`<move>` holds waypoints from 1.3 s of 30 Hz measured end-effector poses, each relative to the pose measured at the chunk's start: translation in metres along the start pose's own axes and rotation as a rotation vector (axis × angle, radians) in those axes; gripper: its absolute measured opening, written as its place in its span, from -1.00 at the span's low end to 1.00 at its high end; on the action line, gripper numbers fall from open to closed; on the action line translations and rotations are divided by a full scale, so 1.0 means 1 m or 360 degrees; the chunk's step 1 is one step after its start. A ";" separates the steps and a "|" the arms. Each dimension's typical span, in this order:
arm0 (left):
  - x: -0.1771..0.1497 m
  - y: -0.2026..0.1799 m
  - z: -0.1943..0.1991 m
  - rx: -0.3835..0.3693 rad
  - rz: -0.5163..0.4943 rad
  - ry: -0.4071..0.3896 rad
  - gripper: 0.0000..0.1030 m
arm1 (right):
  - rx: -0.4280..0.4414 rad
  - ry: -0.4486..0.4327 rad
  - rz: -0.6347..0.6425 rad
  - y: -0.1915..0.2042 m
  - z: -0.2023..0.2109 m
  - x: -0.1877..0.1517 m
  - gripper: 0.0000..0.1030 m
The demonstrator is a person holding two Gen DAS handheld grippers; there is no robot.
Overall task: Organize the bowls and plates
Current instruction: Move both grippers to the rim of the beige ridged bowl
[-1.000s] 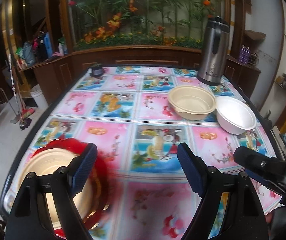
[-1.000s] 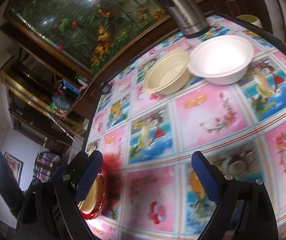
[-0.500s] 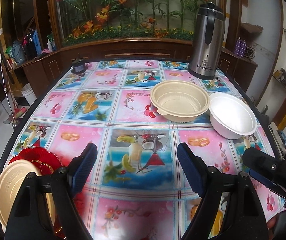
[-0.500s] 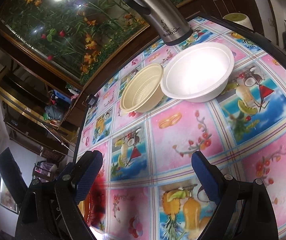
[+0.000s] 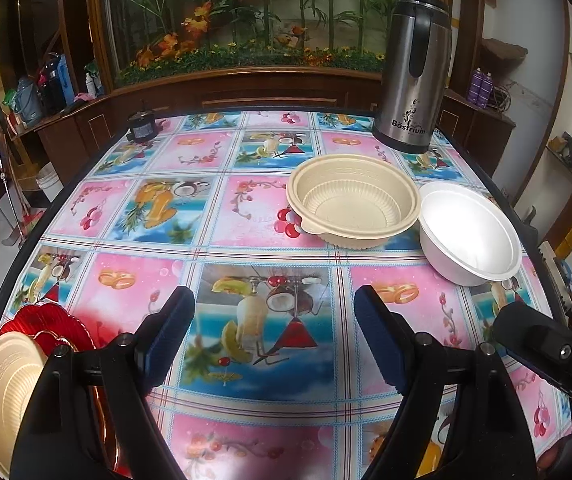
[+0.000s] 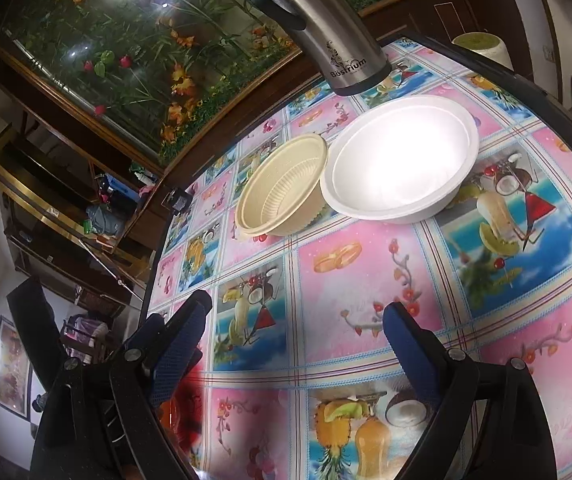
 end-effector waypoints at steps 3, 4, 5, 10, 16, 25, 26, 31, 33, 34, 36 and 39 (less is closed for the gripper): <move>0.001 -0.001 -0.002 0.0000 0.0001 -0.0002 0.60 | 0.0000 -0.0008 0.0012 0.002 0.000 0.002 0.79; 0.001 -0.001 -0.002 -0.0001 0.0005 -0.0001 0.60 | -0.0001 -0.0011 0.0017 0.002 0.000 0.003 0.79; 0.001 -0.001 -0.003 -0.0003 0.0008 0.0000 0.60 | -0.0002 -0.0015 0.0023 0.003 -0.001 0.005 0.79; 0.003 -0.002 -0.004 -0.0006 0.0007 -0.0002 0.60 | -0.0004 -0.0027 0.0045 0.004 0.000 0.010 0.79; 0.005 -0.006 -0.008 -0.0014 0.0008 -0.0006 0.60 | -0.0012 -0.0042 0.0096 0.008 -0.001 0.018 0.79; 0.008 -0.008 -0.017 -0.0018 0.0020 0.0005 0.60 | -0.0016 -0.0055 0.0184 0.018 -0.005 0.036 0.79; 0.008 -0.008 -0.018 -0.0020 0.0024 0.0006 0.60 | -0.0014 -0.0054 0.0194 0.019 -0.006 0.039 0.79; 0.012 -0.006 -0.032 -0.0045 0.0107 0.0085 0.60 | 0.0004 -0.0046 0.0241 0.026 -0.016 0.059 0.79; 0.019 -0.003 -0.041 -0.0048 0.0210 0.0109 0.59 | -0.0006 -0.0045 0.0259 0.028 -0.022 0.071 0.79; 0.021 -0.002 -0.045 -0.0055 0.0240 0.0122 0.60 | -0.0015 -0.0030 0.0275 0.029 -0.027 0.076 0.79; 0.025 -0.002 -0.056 -0.0060 0.0299 0.0171 0.59 | -0.0012 0.0025 0.0323 0.033 -0.043 0.086 0.79; 0.028 -0.003 -0.074 -0.0039 0.0353 0.0225 0.59 | -0.0057 0.0110 0.0339 0.029 -0.069 0.096 0.79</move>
Point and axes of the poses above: each gripper's, at about its wrist camera, not at the fingertips, and z roughly against the way its jaws point, y to its left, x to its top, the point moved 9 cm from there along -z, roughly the way its jaws point, and after that the axes turned 14 degrees about -y, right-handed, at the moved point
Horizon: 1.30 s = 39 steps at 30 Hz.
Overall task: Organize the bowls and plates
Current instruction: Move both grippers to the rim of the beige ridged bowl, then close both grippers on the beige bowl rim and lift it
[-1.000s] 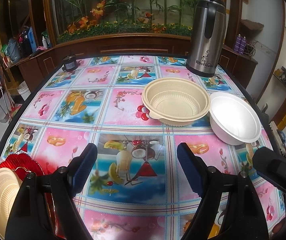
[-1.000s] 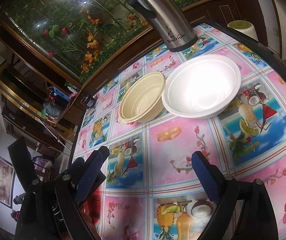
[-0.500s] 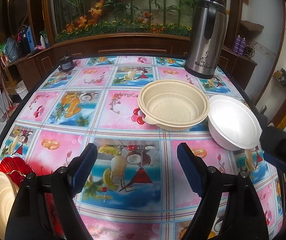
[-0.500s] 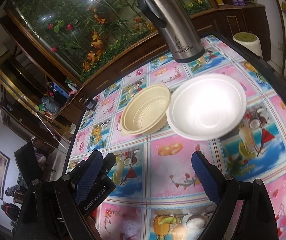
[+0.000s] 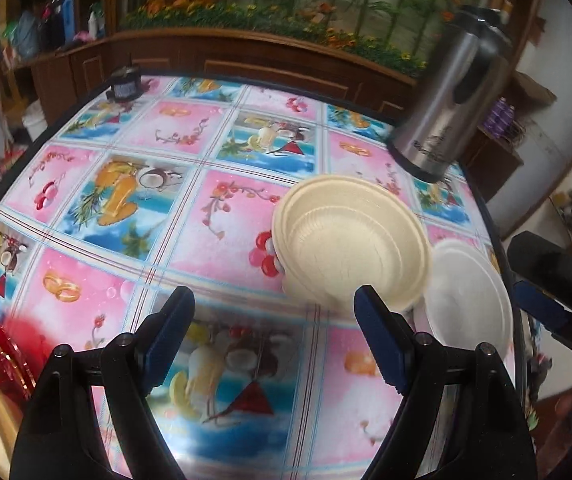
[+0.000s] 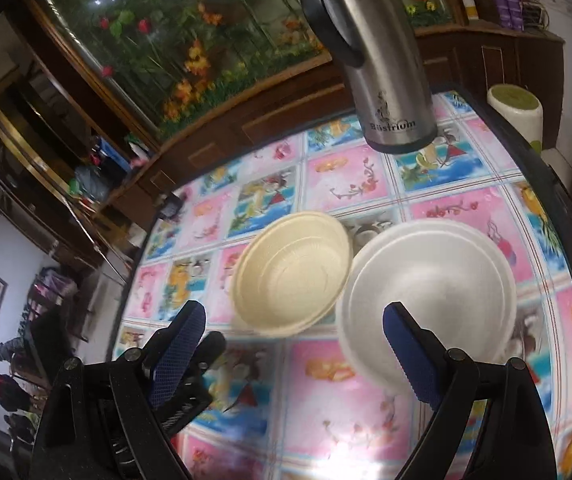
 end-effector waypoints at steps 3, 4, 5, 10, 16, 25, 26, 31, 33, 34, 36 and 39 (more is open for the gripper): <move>0.002 0.000 -0.015 0.0028 0.0039 0.0033 0.59 | 0.0014 0.0066 -0.0009 -0.005 -0.026 0.010 0.78; 0.003 0.000 -0.020 0.0038 0.0053 0.0039 0.59 | 0.0010 0.0080 -0.0009 -0.007 -0.033 0.013 0.75; 0.003 0.001 -0.023 0.0040 0.0068 0.0043 0.59 | 0.0005 0.0079 -0.0010 -0.009 -0.041 0.019 0.74; -0.005 -0.002 -0.046 0.0027 0.0152 0.0153 0.59 | -0.0022 0.0164 0.0143 -0.007 -0.078 0.028 0.64; -0.008 -0.004 -0.059 0.0038 0.0188 0.0173 0.59 | -0.0134 0.0355 0.0319 -0.015 -0.121 0.011 0.07; -0.015 0.006 -0.073 0.0091 0.0154 0.0222 -0.64 | -0.0197 0.0460 0.0274 -0.031 -0.139 -0.011 -0.77; -0.015 0.006 -0.073 0.0091 0.0148 0.0229 -0.64 | -0.0189 0.0463 0.0269 -0.030 -0.139 -0.012 -0.78; -0.012 0.008 -0.060 0.0070 0.0133 0.0211 -0.64 | -0.0160 0.0435 0.0239 -0.023 -0.130 -0.010 -0.77; -0.006 0.009 -0.050 0.0068 0.0113 0.0171 -0.64 | -0.0153 0.0421 0.0251 -0.018 -0.124 -0.010 -0.78; -0.004 0.012 -0.042 0.0067 0.0110 0.0155 -0.64 | -0.0144 0.0407 0.0254 -0.014 -0.120 -0.009 -0.78; -0.001 0.014 -0.031 0.0059 0.0103 0.0139 -0.64 | -0.0122 0.0385 0.0244 -0.007 -0.110 -0.009 -0.78; -0.002 0.019 -0.009 0.0060 0.0070 0.0104 -0.64 | -0.0095 0.0346 0.0256 0.005 -0.091 -0.011 -0.78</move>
Point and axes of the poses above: each gripper's, at about its wrist camera, not at the fingertips, and z roughly against the way its jaws point, y to its left, x to its top, the point moved 9 cm from there along -z, roughly the way its jaws point, and after that the axes turned 14 degrees about -y, right-handed, at the moved point
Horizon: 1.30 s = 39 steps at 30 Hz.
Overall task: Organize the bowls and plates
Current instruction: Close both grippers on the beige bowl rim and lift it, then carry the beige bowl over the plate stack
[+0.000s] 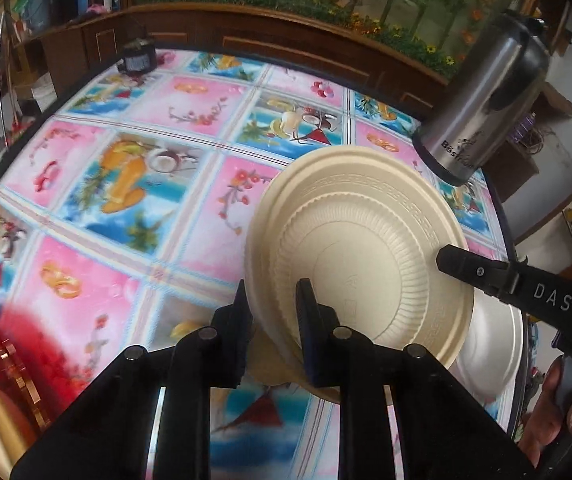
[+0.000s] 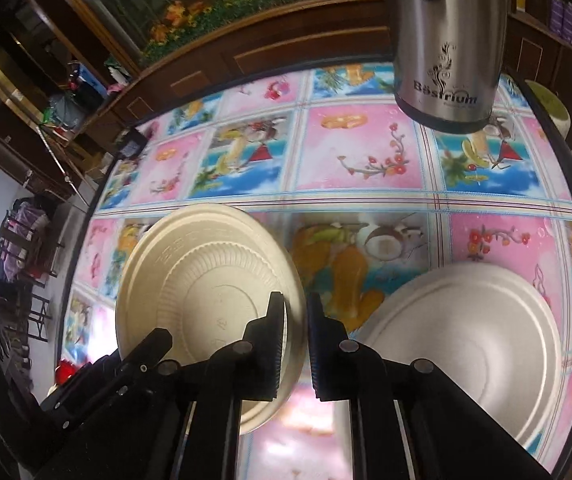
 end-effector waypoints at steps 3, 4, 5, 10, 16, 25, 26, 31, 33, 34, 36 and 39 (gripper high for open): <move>-0.003 0.011 0.024 0.0010 -0.0025 -0.0041 -0.64 | 0.0031 -0.0045 0.0002 0.016 0.021 -0.010 -0.78; -0.005 0.015 0.031 0.0015 -0.0035 -0.0051 -0.64 | 0.0043 -0.0058 0.0006 0.021 0.027 -0.013 -0.78; -0.006 0.021 0.041 0.0020 -0.0033 -0.0064 -0.64 | 0.0054 -0.0067 -0.0001 0.027 0.033 -0.018 -0.78; -0.011 0.049 0.077 0.0033 -0.0032 -0.0115 -0.64 | 0.0092 -0.0116 0.0051 0.060 0.061 -0.039 -0.80; -0.017 0.085 0.115 0.0058 -0.0027 -0.0175 -0.63 | 0.0145 -0.0165 0.0136 0.106 0.091 -0.061 -0.80; -0.027 0.134 0.158 0.0058 0.0018 -0.0246 -0.63 | 0.0222 -0.0181 0.0209 0.169 0.116 -0.094 -0.81; -0.029 0.139 0.165 0.0064 0.0011 -0.0270 -0.63 | 0.0226 -0.0182 0.0220 0.174 0.118 -0.098 -0.81; -0.030 0.158 0.187 0.0069 0.0012 -0.0328 -0.63 | 0.0281 -0.0193 0.0244 0.197 0.128 -0.112 -0.81; -0.030 0.166 0.198 0.0067 0.0019 -0.0352 -0.63 | 0.0309 -0.0207 0.0264 0.208 0.134 -0.117 -0.81; -0.031 0.171 0.203 0.0070 0.0017 -0.0367 -0.63 | 0.0321 -0.0215 0.0279 0.215 0.138 -0.118 -0.81; -0.030 0.179 0.210 0.0081 0.0017 -0.0386 -0.63 | 0.0342 -0.0226 0.0306 0.225 0.143 -0.122 -0.81; -0.031 0.192 0.218 0.0096 0.0021 -0.0403 -0.63 | 0.0389 -0.0240 0.0340 0.243 0.151 -0.127 -0.81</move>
Point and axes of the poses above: each gripper's, at about its wrist camera, not at the fingertips, and z roughly against the way its jaws point, y to its left, x to its top, the point moved 9 cm from there along -z, roughly the way its jaws point, and after that the axes turned 14 degrees about -y, right-handed, at the moved point
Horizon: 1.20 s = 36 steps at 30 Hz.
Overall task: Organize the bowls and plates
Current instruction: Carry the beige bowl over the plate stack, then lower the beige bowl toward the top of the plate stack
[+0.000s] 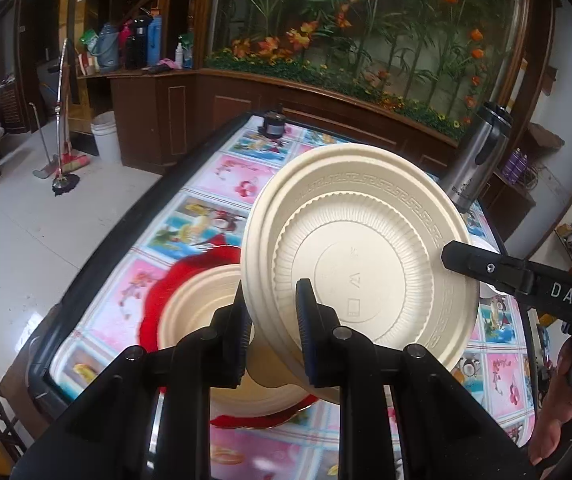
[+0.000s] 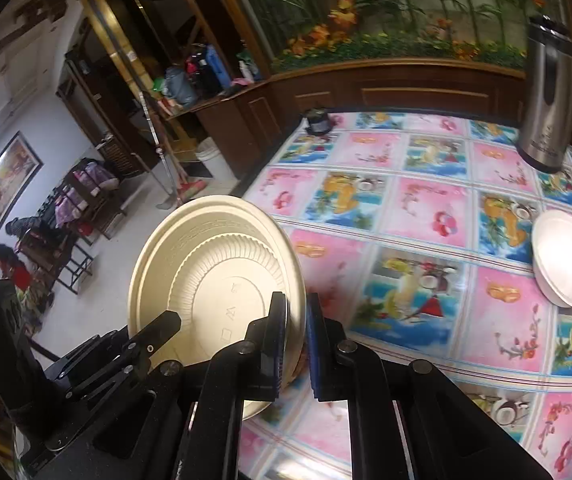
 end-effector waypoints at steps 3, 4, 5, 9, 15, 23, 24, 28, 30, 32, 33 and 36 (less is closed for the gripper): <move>-0.002 0.015 0.004 0.0028 0.0014 -0.0003 -0.63 | 0.0042 0.0001 0.0008 0.016 -0.002 -0.004 -0.82; -0.003 0.020 0.004 0.0039 0.0016 -0.0004 -0.63 | 0.0055 0.0007 0.0008 0.021 -0.004 -0.006 -0.82; -0.004 0.024 0.004 0.0046 0.0025 0.0001 -0.63 | 0.0061 0.0010 0.0010 0.024 -0.006 -0.007 -0.82; -0.007 0.038 0.004 0.0074 0.0053 0.0008 -0.64 | 0.0093 0.0039 0.0018 0.038 -0.017 -0.016 -0.82; -0.015 0.052 -0.002 0.0105 0.0062 0.0037 -0.64 | 0.0109 0.0083 0.0012 0.047 -0.034 -0.028 -0.82; -0.030 0.060 -0.012 0.0136 0.0056 0.0094 -0.64 | 0.0111 0.0151 -0.0015 0.046 -0.053 -0.048 -0.81; -0.031 0.060 -0.012 0.0138 0.0052 0.0095 -0.64 | 0.0111 0.0152 -0.0014 0.047 -0.053 -0.049 -0.81; -0.033 0.062 -0.014 0.0145 0.0051 0.0103 -0.64 | 0.0107 0.0151 -0.0006 0.048 -0.057 -0.051 -0.82; -0.034 0.064 -0.015 0.0151 0.0046 0.0105 -0.65 | 0.0106 0.0157 -0.0008 0.047 -0.060 -0.052 -0.82; -0.034 0.064 -0.016 0.0155 0.0040 0.0106 -0.64 | 0.0108 0.0164 -0.0020 0.047 -0.062 -0.054 -0.82; -0.034 0.064 -0.016 0.0161 0.0037 0.0104 -0.64 | 0.0108 0.0165 -0.0023 0.046 -0.062 -0.054 -0.82; -0.035 0.064 -0.019 0.0166 0.0025 0.0115 -0.64 | 0.0107 0.0166 -0.0025 0.046 -0.065 -0.055 -0.82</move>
Point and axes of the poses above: each gripper's, at about its wrist camera, not at the fingertips, and z roughly against the way its jaws point, y to its left, x to its top, the point moved 9 cm from there along -z, roughly the way its jaws point, and after that the axes turned 14 degrees about -y, right-handed, at the moved point
